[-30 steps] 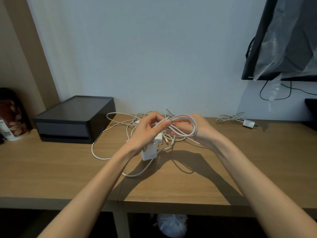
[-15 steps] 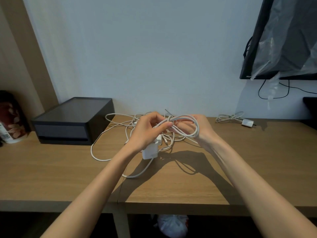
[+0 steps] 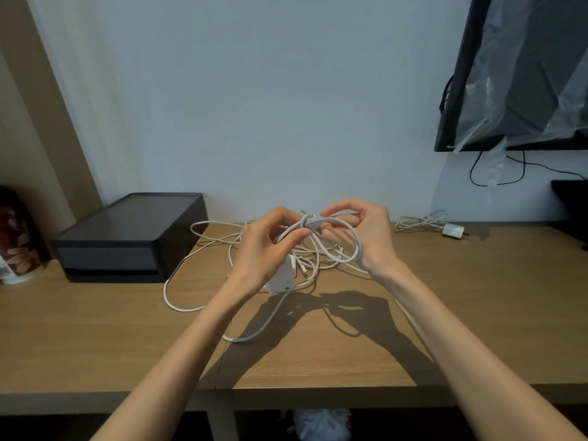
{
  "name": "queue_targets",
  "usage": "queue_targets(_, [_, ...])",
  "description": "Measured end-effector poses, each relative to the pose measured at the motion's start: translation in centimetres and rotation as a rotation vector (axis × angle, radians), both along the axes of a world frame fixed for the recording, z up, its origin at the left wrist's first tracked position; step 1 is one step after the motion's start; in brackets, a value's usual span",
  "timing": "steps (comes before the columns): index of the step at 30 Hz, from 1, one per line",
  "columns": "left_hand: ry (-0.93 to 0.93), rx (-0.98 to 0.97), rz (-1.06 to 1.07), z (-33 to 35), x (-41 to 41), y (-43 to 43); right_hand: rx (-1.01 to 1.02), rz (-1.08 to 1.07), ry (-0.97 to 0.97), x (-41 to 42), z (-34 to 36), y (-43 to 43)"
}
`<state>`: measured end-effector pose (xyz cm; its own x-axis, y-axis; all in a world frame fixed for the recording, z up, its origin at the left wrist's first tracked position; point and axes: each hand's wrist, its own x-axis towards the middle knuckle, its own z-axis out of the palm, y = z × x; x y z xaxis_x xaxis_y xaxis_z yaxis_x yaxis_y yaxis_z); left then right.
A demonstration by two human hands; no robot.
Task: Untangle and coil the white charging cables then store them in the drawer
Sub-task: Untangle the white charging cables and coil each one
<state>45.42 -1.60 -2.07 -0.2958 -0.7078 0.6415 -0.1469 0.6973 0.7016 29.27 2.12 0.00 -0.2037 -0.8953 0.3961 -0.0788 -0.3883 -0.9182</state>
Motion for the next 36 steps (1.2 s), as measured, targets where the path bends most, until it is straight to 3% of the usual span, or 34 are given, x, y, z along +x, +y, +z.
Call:
queue_targets(6, [0.003, -0.287, 0.001, 0.2, 0.6, 0.4, -0.148, -0.07, 0.128, 0.9, 0.5, 0.9])
queue_targets(14, [-0.126, -0.593, 0.052, -1.3, 0.9, -0.3, -0.143, 0.089, 0.227, 0.6, -0.7, -0.1])
queue_targets(20, [-0.457, -0.783, 0.231, -2.5, 1.7, -1.8, -0.222, -0.047, 0.517, -0.2, -1.9, -0.3])
queue_targets(24, [-0.585, -0.608, 0.227, -3.3, 1.1, -2.6, -0.359, -0.073, 0.678, -1.1, -3.5, -0.7])
queue_targets(26, [-0.72, -0.726, 0.197, -3.8, 0.5, -2.8, -0.424, -0.134, 0.728, -1.5, -4.8, -1.1])
queue_targets(33, [-0.654, -0.781, 0.143, -6.0, -1.2, -2.5, -0.561, -0.228, 0.817, -2.7, -7.7, -0.8])
queue_targets(36, [-0.664, -0.626, 0.104, -6.7, -1.6, -1.8, -0.547, -0.232, 0.837, -3.2, -8.4, -0.5])
